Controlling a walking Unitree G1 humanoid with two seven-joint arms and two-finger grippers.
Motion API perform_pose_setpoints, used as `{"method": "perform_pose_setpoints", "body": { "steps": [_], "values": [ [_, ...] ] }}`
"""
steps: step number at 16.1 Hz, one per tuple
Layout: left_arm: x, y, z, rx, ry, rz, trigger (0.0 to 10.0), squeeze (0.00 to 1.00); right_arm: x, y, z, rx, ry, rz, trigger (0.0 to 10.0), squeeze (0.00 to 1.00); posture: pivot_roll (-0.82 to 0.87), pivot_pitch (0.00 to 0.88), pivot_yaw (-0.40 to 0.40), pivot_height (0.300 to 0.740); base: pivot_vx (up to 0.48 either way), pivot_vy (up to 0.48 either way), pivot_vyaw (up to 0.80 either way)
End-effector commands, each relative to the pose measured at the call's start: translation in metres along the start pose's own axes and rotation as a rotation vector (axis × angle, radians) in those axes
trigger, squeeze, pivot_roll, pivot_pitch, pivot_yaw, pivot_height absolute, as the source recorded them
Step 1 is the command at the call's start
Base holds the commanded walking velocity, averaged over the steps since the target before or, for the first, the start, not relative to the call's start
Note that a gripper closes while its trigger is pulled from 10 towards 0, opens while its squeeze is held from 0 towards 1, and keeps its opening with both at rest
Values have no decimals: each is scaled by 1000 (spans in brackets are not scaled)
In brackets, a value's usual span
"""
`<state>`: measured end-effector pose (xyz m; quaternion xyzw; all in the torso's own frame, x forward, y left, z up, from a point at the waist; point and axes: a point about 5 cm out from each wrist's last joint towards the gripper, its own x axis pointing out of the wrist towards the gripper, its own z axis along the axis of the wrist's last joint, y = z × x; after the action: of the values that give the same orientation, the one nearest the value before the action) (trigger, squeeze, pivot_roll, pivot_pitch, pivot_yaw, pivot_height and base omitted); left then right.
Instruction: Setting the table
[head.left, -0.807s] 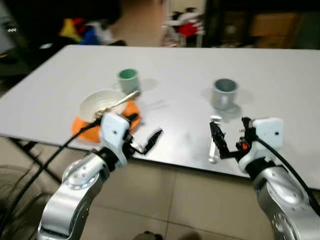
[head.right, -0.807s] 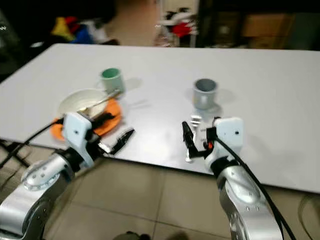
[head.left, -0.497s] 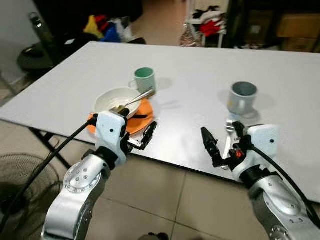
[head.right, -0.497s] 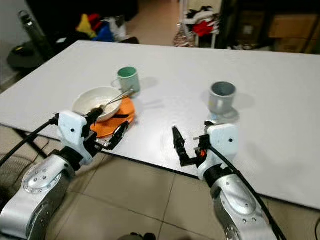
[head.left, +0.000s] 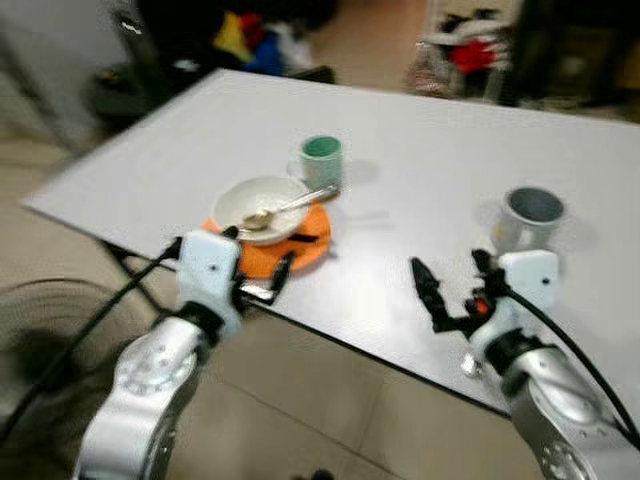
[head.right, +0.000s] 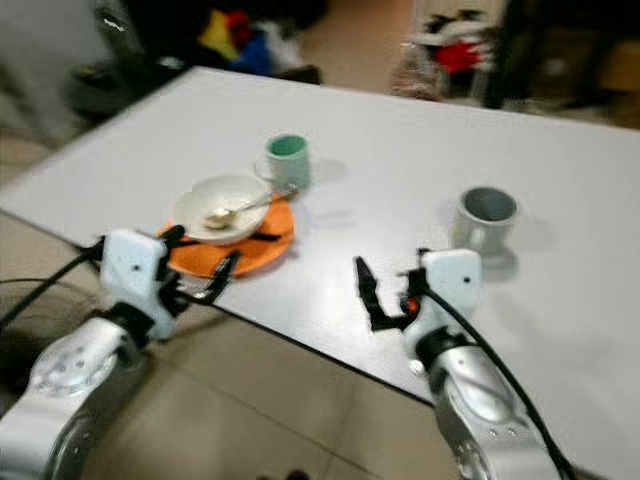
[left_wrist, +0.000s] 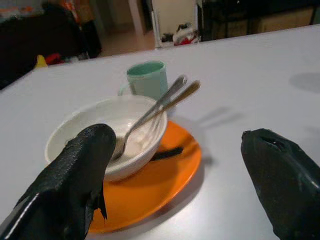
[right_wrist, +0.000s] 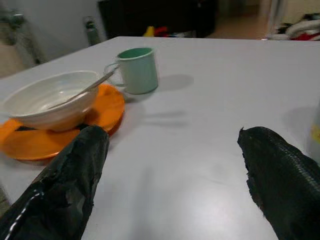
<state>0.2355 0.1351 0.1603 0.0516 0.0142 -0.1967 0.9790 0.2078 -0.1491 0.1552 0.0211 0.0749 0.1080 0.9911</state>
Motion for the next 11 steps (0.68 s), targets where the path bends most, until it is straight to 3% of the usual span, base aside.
{"method": "perform_pose_setpoints", "body": {
  "steps": [1, 7, 11],
  "values": [
    [0, 3, 1, 14, 5, 10, 10000, 0, 0, 8, 3, 15, -18, 45, 10000, 0, 58, 0, 118, 740, 0, 0, 800],
    [-12, 7, 3, 14, 13, 85, 10000, 0, 12, 13, 6, 13, -14, 112, 10000, 0, 137, 0, 34, 740, 0, 0, 800],
    [-12, 8, 3, 18, 30, 101, 10000, 0, 14, 14, 5, 25, -13, 111, 10000, 0, 120, 0, 51, 740, 0, 0, 800]
  ]
}}
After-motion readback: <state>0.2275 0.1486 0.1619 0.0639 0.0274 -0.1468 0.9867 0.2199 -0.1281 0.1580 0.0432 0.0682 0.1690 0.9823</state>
